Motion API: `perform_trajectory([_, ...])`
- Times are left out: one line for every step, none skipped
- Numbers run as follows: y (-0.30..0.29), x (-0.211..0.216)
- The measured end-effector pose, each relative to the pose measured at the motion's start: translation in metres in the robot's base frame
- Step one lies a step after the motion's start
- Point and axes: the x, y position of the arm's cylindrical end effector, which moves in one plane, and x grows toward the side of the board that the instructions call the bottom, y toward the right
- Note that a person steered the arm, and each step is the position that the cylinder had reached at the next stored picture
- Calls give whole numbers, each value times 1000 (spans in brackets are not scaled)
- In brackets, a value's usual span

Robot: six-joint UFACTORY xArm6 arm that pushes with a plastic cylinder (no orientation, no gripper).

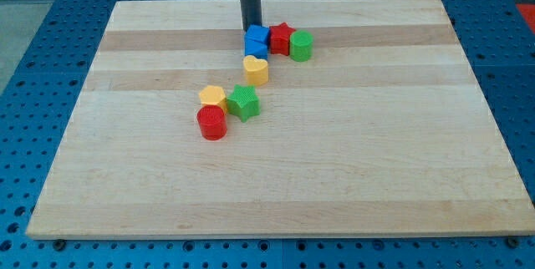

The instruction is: Slide the blue triangle closer to the yellow heart

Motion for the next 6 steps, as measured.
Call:
perform_trajectory([3,3])
perform_trajectory([4,12])
perform_trajectory([4,12])
perform_trajectory([4,11])
perform_trajectory([3,-3])
perform_trajectory([-25,-6])
